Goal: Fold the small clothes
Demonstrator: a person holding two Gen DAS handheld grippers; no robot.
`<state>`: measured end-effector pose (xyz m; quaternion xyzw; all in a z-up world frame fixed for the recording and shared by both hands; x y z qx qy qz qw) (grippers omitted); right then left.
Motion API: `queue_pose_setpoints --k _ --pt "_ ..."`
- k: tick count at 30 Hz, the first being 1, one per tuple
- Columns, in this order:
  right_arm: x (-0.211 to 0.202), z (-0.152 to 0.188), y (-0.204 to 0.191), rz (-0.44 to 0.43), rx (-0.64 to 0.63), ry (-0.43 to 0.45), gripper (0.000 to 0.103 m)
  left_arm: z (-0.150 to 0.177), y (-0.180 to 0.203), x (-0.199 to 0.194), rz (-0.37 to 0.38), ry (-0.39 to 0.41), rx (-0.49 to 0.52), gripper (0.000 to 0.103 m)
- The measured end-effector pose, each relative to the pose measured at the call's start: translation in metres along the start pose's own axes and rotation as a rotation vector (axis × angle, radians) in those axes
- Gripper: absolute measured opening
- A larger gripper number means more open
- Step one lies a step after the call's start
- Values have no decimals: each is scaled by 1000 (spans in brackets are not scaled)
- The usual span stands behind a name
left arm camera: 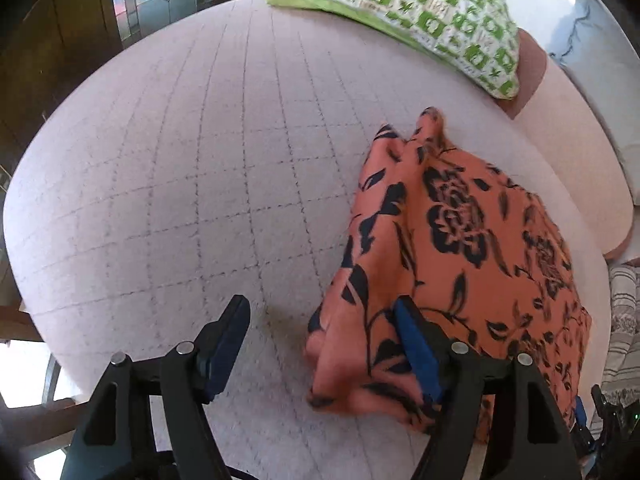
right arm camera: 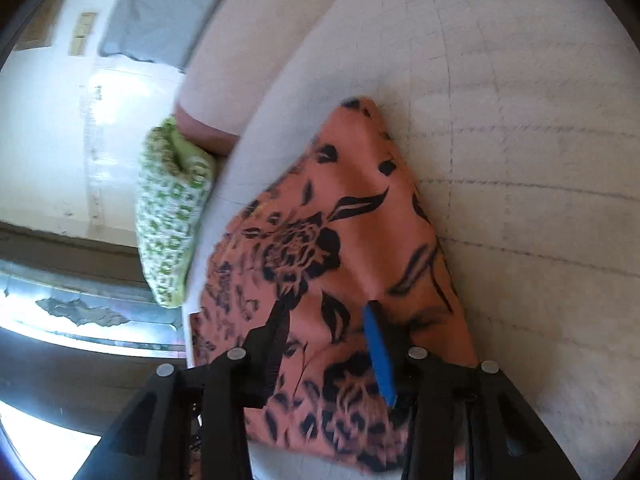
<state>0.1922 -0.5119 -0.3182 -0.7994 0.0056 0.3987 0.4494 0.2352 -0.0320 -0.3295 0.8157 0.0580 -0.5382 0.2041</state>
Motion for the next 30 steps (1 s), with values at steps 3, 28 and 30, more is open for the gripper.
queue_pose_setpoints --k 3,28,30 --pt "-21 13 -12 -73 -40 48 48 3 2 -31 29 81 -9 75" --pt "75 85 -47 30 -175 -147 61 99 32 -32 187 -105 -184 77" --pt "77 87 -45 27 -191 -151 64 94 28 -27 186 -82 -242 82"
Point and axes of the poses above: each gripper's, at about its wrist camera, not at the fingertips, and x roughly the way its jaws point, y to its right, z to its underside, the point moved 6 cm from there along x, roughly the way its jaws point, and after that the axes turned 5 degrees about z, right-handed, at the moved point
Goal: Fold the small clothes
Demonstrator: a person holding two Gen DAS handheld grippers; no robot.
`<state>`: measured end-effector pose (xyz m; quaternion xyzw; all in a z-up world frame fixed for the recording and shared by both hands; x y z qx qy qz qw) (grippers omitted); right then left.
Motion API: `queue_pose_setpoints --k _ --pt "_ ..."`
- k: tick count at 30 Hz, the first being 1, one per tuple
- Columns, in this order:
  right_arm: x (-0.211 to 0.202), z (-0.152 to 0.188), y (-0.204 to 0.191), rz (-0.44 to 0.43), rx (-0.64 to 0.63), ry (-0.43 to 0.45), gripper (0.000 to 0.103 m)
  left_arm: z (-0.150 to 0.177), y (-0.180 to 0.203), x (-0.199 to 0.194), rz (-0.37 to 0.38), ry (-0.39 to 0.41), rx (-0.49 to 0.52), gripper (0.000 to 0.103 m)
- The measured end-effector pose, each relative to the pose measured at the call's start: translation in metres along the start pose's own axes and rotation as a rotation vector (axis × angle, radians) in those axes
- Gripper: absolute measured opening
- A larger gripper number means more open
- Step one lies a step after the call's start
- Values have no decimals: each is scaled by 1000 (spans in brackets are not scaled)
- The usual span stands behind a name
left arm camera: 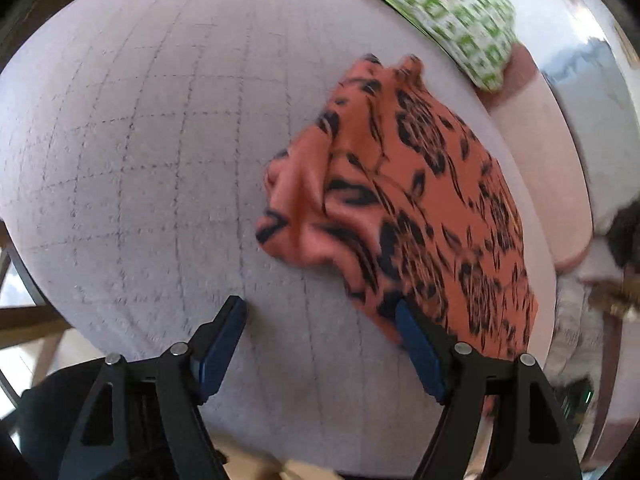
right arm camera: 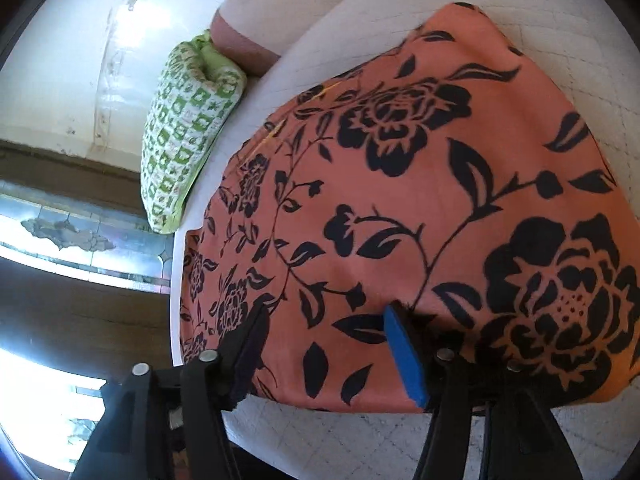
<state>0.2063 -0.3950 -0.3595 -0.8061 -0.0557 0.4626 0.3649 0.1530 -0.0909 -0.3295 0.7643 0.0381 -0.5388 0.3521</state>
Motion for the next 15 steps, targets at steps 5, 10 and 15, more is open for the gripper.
queue_pose_setpoints --k 5,10,15 --pt "0 0 9 -38 7 -17 64 -24 8 3 55 85 -96 83" --pt "-2 -2 13 -68 22 -35 64 -38 16 20 46 154 -117 89" --pt "0 -2 9 -62 9 -39 64 -41 34 29 46 192 -67 43"
Point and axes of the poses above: each gripper's, at about its wrist camera, not at the fingertips, and x roughly the way its jaws point, y to its right, z to its underside, the point moved 6 cm from there along x, roughly the way its jaws point, and after that the axes turned 5 degrees about z, right-handed, at the moved point
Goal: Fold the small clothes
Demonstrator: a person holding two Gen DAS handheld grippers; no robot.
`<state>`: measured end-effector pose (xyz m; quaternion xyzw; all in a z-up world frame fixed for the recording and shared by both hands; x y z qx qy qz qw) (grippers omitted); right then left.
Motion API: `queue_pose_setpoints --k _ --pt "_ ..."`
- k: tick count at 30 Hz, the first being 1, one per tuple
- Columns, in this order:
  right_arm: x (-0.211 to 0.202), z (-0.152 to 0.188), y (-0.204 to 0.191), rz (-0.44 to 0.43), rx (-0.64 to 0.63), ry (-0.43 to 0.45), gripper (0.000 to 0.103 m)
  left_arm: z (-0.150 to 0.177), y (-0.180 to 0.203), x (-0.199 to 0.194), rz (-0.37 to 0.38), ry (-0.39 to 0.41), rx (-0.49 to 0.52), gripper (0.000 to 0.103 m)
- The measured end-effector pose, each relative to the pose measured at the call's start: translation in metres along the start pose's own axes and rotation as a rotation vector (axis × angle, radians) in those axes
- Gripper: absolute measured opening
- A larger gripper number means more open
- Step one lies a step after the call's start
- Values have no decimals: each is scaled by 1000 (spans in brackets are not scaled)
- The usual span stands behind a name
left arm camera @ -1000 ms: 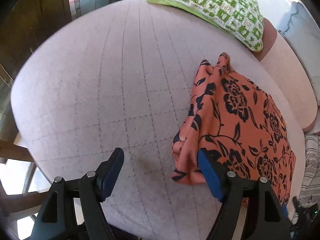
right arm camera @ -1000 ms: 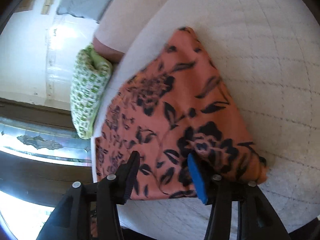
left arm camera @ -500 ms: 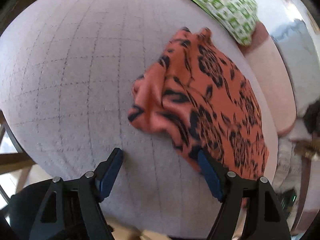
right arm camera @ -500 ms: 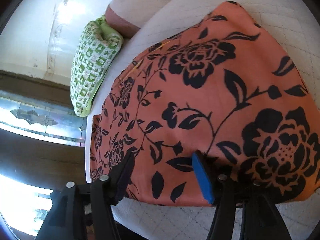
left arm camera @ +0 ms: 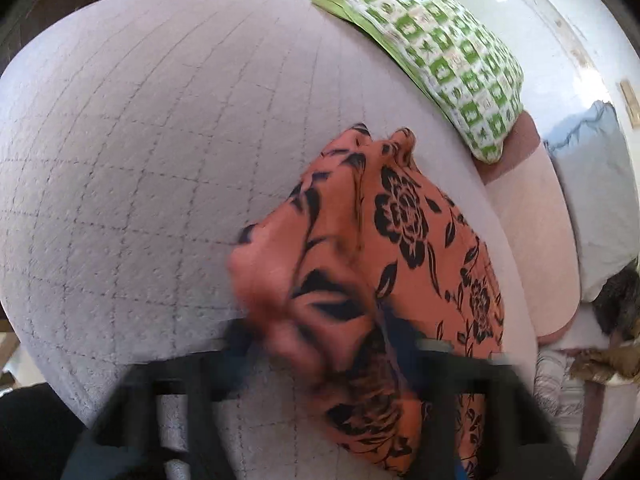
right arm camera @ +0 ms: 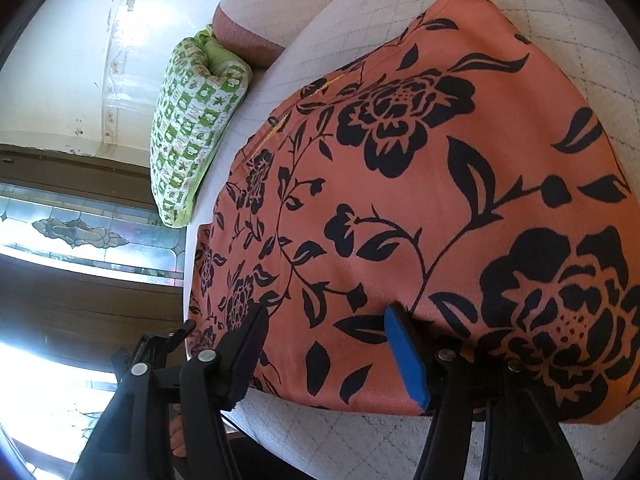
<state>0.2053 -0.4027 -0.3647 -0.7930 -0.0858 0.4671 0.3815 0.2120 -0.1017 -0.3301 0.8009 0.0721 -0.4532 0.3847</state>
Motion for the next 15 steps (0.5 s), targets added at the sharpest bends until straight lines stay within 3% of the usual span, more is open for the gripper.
queue_pose_setpoints --k 5,9,15 --pt "0 4 -8 65 -75 27 57 1 18 -7 -11 90 172 34" --pt "2 6 -9 99 -99 32 56 12 38 -17 -24 213 397 34" --pt "-2 6 -7 89 -71 11 57 32 76 -23 -86 302 696 32"
Point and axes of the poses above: each gripper's, at about its wrist camera, not at the fingertips, and x roughly the way its jaws point, y to its right, z to its underside, the point moved 6 cm from there along x, roughly the way its jaws point, and after that the axes turned 5 degrees about z, right-handed, at the moved point
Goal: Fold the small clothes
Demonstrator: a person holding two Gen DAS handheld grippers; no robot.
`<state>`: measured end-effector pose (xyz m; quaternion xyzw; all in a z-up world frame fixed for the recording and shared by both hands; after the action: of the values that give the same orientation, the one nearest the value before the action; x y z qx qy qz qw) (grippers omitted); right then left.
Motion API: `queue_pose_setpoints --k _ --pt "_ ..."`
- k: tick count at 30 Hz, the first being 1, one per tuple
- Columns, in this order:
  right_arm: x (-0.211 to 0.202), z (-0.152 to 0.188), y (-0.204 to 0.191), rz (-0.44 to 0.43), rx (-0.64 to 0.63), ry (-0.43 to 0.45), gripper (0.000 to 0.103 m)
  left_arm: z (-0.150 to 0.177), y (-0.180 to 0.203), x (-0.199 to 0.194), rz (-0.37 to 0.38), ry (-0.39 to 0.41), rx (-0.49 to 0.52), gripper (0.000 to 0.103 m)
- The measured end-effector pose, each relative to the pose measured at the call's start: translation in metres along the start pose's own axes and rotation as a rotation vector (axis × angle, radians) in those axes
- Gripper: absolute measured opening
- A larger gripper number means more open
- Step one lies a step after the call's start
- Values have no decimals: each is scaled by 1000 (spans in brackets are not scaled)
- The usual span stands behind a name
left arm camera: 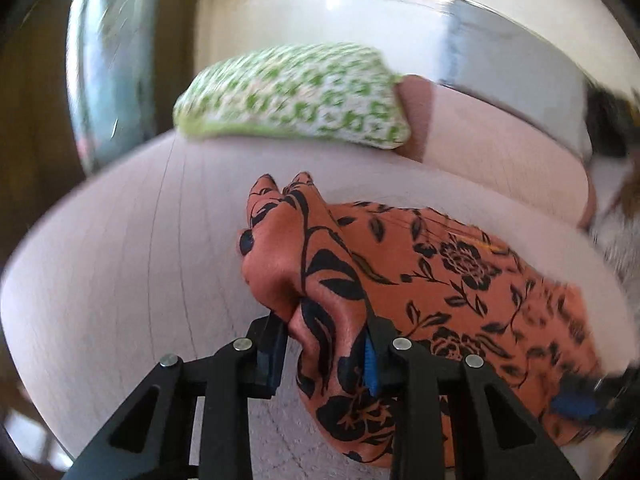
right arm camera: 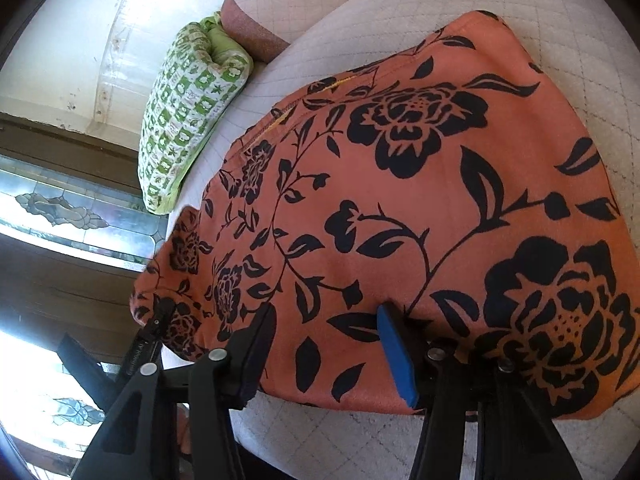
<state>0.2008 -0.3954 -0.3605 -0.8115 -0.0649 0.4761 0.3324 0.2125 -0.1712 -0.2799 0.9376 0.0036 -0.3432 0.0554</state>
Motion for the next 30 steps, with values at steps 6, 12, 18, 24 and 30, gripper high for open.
queue_pose_setpoints --k 6,12,18,24,30 --pt "-5 -38 -57 -31 -82 -52 66 -1 6 -1 8 6 59 31" --pt "48 -70 -201 -54 -341 -249 77 4 4 -8 40 9 85 30" --pt "131 -57 -297 132 -610 -391 77 9 7 -12 48 14 134 30" --pt "177 -41 -302 397 -680 -404 51 12 17 -19 76 35 196 30" --pt "122 -66 -273 353 -663 -247 19 14 42 -36 175 74 234 29"
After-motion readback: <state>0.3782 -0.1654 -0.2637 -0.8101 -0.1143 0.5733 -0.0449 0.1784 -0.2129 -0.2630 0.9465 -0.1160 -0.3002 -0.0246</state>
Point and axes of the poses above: each gripper's, at about its wrist camera, not at the fingertips, and x roughly the way its jaws point, y to its right, z to its underside, the point moved 6 cm from there along x, roughly the way its jaws point, and after that the axes turned 5 degrees about z, right-handed, at the moved point
